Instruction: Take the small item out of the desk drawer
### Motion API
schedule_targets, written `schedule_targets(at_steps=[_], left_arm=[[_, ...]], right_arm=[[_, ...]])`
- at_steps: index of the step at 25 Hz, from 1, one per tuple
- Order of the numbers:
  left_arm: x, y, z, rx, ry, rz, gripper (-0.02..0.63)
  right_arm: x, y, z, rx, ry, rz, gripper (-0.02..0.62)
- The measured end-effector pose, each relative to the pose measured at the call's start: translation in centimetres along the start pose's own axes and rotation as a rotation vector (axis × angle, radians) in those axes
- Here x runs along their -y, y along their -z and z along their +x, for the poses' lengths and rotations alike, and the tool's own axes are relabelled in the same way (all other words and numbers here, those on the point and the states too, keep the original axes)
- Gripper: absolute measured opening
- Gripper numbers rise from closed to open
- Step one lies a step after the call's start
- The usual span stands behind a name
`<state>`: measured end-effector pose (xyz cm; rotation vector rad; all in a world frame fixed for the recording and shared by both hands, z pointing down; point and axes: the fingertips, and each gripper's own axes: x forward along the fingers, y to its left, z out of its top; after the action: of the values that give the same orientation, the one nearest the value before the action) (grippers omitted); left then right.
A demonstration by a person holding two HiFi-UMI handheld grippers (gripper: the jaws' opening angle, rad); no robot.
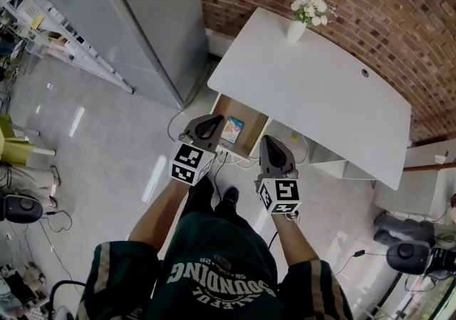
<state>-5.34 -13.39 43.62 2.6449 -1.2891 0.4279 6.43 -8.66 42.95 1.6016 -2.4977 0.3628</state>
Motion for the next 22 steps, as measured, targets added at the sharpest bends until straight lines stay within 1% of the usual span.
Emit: schedule_targets(at_steps=[6, 13, 17, 18, 20, 22], left_arm=[[0.1, 2.5, 2.4, -0.047, 0.03, -0.042, 0.018], [0.4, 5.7, 4.3, -0.107, 0.078, -0.08, 0.018], [-0.3, 7.2, 5.2, -0.125, 0.078, -0.094, 0.02], [-0.5, 7.6, 5.5, -0.13, 0.077, -0.101, 0.036], [-0.8, 8.6, 6.0, -0.144, 0.08, -0.121, 0.116], [-0.9, 9.7, 6.4, -0.16, 0.092, -0.143, 0.174]], right_arm=[[1.4, 1.1, 1.2, -0.023, 0.021, 0.017, 0.023], [1.4, 3.2, 1.8, -0.073, 0.027, 0.026, 0.024], [1.3, 4.7, 2.5, -0.105, 0.036, 0.038, 0.023], [1.4, 5.1, 2.8, -0.111, 0.038, 0.042, 0.024], [1.3, 5.9, 3.2, -0.125, 0.042, 0.053, 0.023], [1.1, 6.7, 3.4, -0.143, 0.046, 0.063, 0.023]])
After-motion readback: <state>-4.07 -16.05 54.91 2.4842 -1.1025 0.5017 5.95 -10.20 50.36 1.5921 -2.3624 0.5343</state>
